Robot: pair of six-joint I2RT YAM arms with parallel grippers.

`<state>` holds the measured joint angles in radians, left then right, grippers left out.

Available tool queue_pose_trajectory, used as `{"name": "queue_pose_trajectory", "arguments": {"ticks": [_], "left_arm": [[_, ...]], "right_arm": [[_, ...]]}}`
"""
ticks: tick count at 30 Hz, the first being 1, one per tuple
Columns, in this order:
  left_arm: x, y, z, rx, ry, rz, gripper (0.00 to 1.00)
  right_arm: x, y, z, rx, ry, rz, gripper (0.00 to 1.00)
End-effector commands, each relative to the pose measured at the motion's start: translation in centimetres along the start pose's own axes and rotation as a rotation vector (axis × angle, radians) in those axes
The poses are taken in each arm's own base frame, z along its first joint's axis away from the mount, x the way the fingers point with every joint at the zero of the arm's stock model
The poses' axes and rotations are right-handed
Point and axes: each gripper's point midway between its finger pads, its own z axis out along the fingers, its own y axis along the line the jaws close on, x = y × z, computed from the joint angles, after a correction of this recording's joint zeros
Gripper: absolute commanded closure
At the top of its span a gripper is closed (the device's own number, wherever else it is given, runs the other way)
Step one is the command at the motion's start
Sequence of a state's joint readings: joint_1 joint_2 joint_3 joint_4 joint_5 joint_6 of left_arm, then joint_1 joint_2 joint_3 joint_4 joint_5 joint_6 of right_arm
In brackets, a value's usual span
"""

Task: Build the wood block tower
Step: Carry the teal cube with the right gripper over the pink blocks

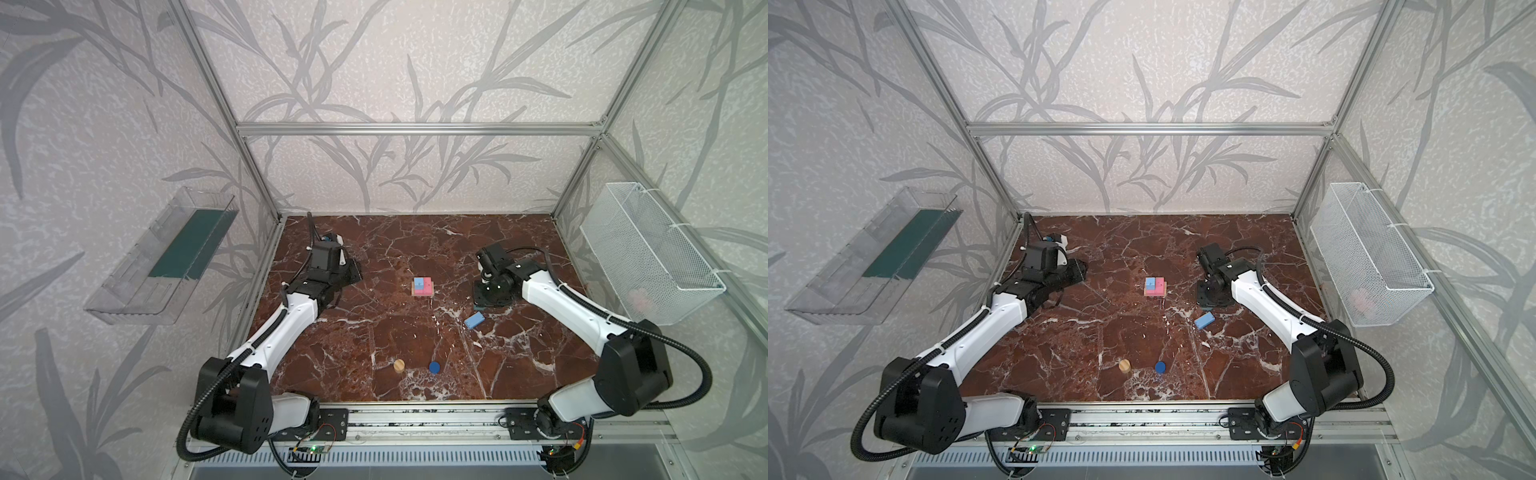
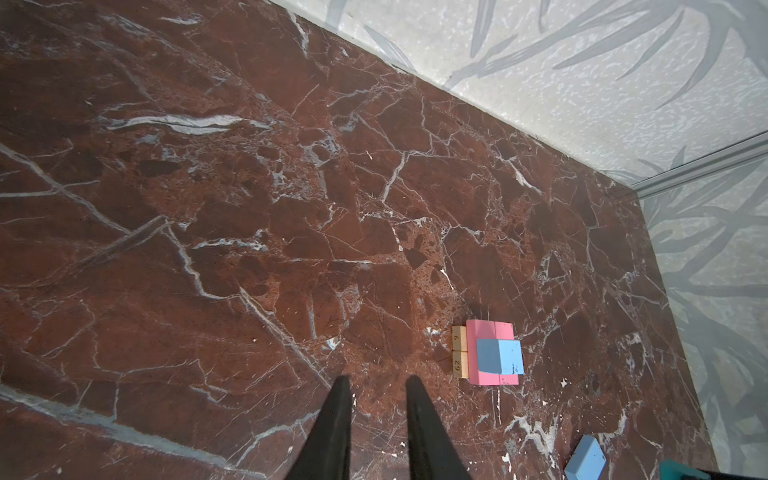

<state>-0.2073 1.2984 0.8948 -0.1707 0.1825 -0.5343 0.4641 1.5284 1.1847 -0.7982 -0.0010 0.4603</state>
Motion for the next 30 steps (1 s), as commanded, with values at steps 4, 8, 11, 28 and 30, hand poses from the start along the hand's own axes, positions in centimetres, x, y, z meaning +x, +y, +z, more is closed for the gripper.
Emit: {"name": "queue_pose_trajectory", "arguments": {"ticks": [4,8,11,28,30], "left_arm": [[-1.1,-1.2,-0.4,0.044,-0.017,0.000,0.77],[-1.1,-1.4,-0.6,0.053,-0.021,0.003,0.77],[-1.2,-1.6,-0.7,0.059,-0.023,0.004,0.77],[-1.1,-1.9,-0.4,0.063,-0.009,0.009,0.79],[-1.1,-1.9,-0.4,0.063,-0.011,0.010,0.79]], "right_arm": [[-2.5,3.3,1.1,-0.044,-0.004,-0.021,0.86],[-3.9,5.1,2.4,-0.067,-0.004,-0.027,0.86],[-4.9,6.1,3.3,-0.075,0.000,-0.033,0.86],[-7.6,10.4,7.2,-0.113,0.036,-0.057,0.86],[-7.8,10.8,7.6,-0.117,0.039,-0.055,0.86]]}}
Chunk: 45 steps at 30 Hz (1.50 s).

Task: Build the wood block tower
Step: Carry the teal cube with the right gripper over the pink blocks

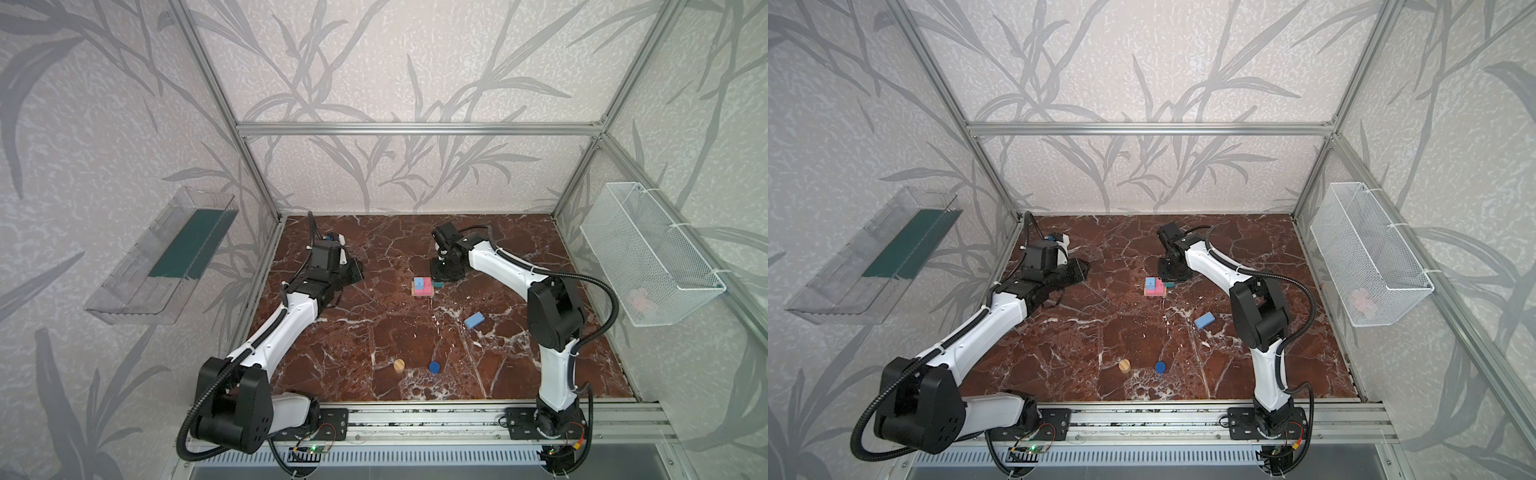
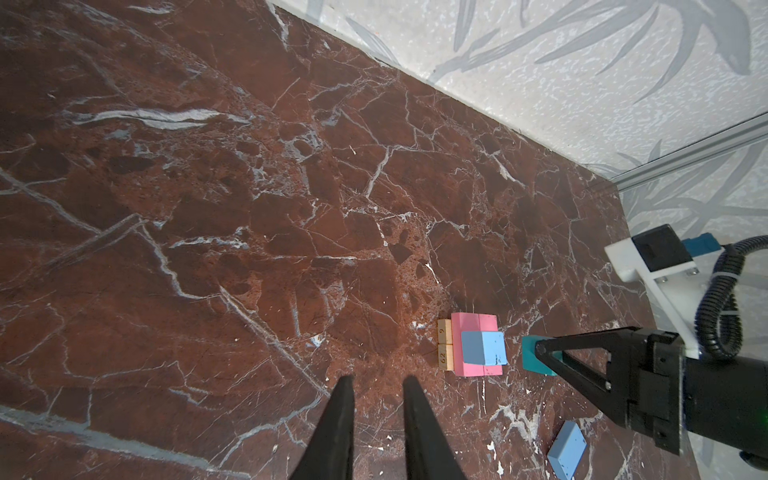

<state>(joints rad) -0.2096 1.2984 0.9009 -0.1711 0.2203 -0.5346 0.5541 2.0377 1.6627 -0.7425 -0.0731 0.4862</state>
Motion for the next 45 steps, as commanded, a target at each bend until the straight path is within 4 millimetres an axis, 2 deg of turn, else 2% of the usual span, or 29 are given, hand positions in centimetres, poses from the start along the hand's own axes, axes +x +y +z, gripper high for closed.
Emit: {"name": "queue_pose_trajectory", "arguments": {"ticks": [1,10,32,45], "left_arm": [[-1.2,-1.1,-0.2,0.024,-0.024,0.008,0.79],[-1.1,-0.9,-0.1,0.019,-0.020,0.008,0.79],[-1.1,-0.8,-0.1,0.014,-0.020,0.008,0.79],[-1.1,-0.8,-0.2,0.011,-0.022,0.008,0.79]], "right_arm": [[-0.2,1.0,0.3,-0.017,0.015,0.005,0.86],[-0.2,1.4,1.3,-0.021,0.026,0.022,0.85],[-0.5,2.2,2.1,-0.030,0.035,0.025,0.81],[-0.5,2.4,2.0,-0.032,0.036,0.024,0.71]]}}
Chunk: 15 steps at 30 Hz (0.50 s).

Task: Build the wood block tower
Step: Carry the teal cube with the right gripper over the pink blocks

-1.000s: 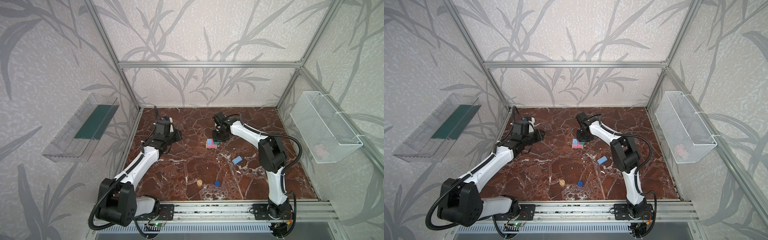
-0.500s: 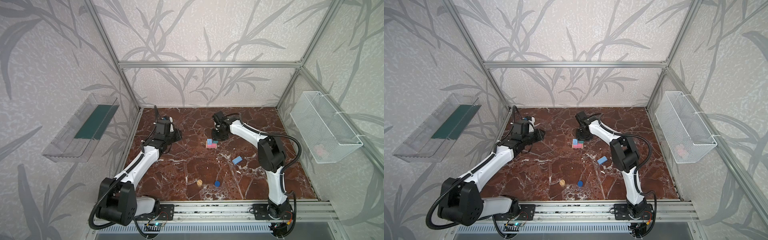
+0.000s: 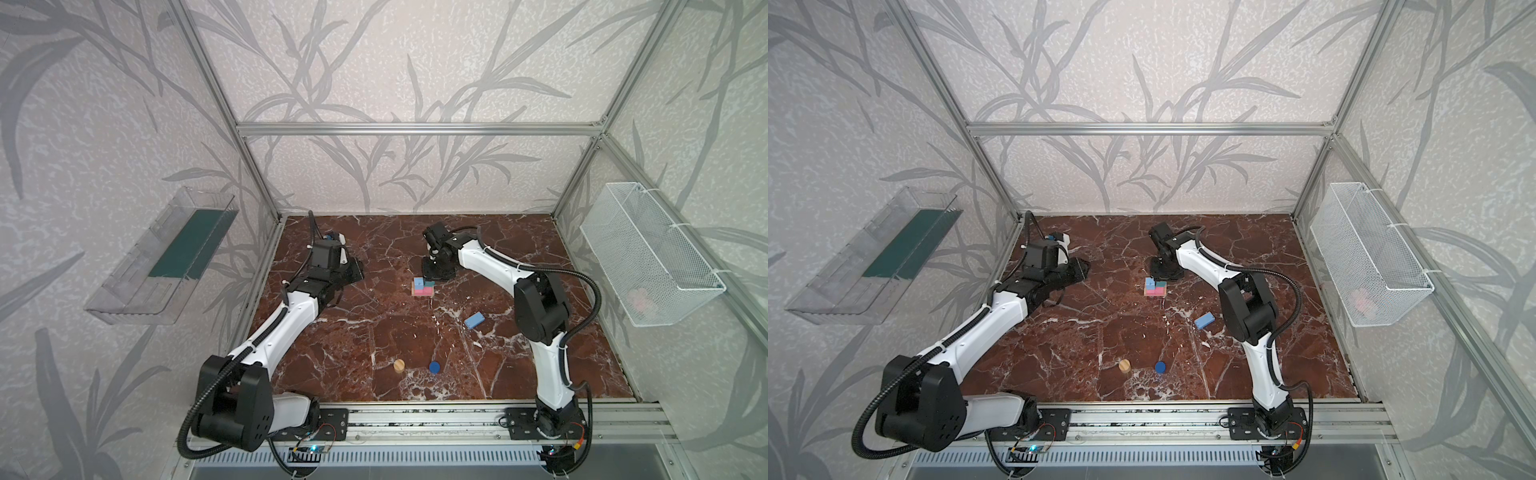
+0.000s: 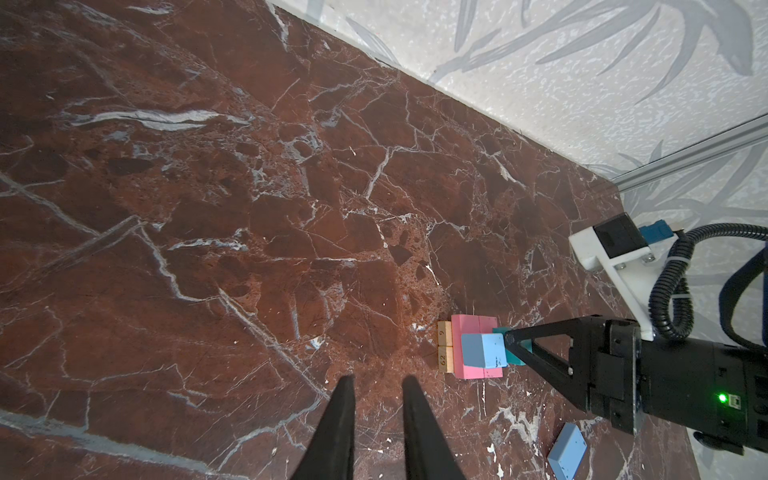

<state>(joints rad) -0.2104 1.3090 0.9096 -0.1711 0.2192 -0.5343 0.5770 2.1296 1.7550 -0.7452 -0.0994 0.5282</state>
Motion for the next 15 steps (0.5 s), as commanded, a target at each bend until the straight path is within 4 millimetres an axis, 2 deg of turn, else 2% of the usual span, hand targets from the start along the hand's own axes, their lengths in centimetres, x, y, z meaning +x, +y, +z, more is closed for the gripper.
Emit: {"name": "queue_pose_trajectory", "arguments": {"ticks": [1,15], "left_arm": [[-0.92,-0.72,-0.38,0.013,-0.024,0.007,0.79],[-0.88,-0.70,-0.46,0.012,-0.024,0.007,0.79]], "right_arm": [[0.13,0.48,0.08,-0.004,0.014,0.003,0.71],[0.22,0.53,0.11,-0.003,0.017,0.005,0.64]]}}
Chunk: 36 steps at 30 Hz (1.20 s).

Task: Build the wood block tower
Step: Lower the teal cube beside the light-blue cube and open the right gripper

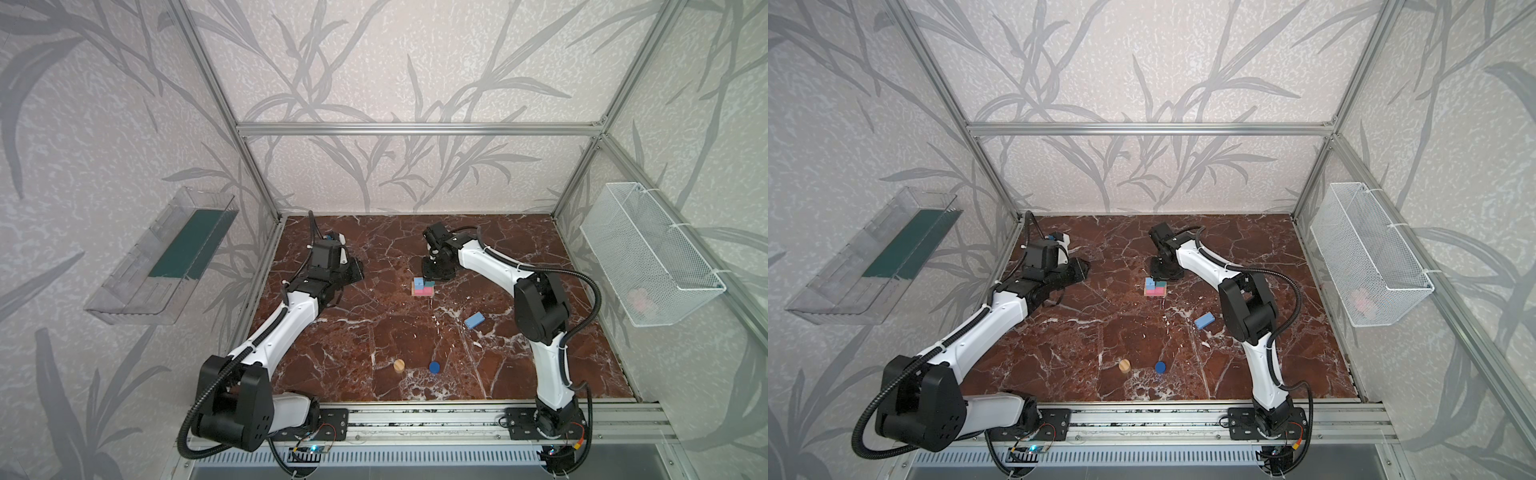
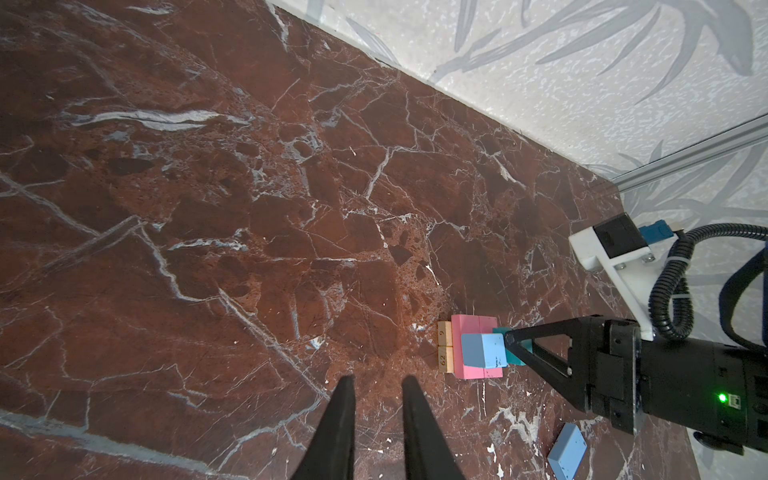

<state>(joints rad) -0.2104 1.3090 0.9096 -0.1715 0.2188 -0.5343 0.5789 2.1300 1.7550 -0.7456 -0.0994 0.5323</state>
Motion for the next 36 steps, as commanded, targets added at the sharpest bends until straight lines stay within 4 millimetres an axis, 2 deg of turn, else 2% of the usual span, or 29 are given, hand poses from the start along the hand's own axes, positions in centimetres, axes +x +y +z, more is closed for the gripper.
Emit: {"name": "queue_pose_trajectory", "arguments": {"ticks": [1,18,36], "left_arm": [[-0.9,-0.7,-0.5,0.013,-0.025,0.007,0.79],[-1.0,-0.8,-0.5,0.013,-0.026,0.007,0.79],[-0.9,-1.2,-0.3,0.034,-0.018,0.004,0.79]], "right_arm": [[0.2,0.5,0.2,-0.004,0.019,0.003,0.63],[0.2,0.4,-0.2,0.003,0.013,0.007,0.60],[-0.3,0.4,-2.7,0.006,-0.041,0.008,0.59]]}}
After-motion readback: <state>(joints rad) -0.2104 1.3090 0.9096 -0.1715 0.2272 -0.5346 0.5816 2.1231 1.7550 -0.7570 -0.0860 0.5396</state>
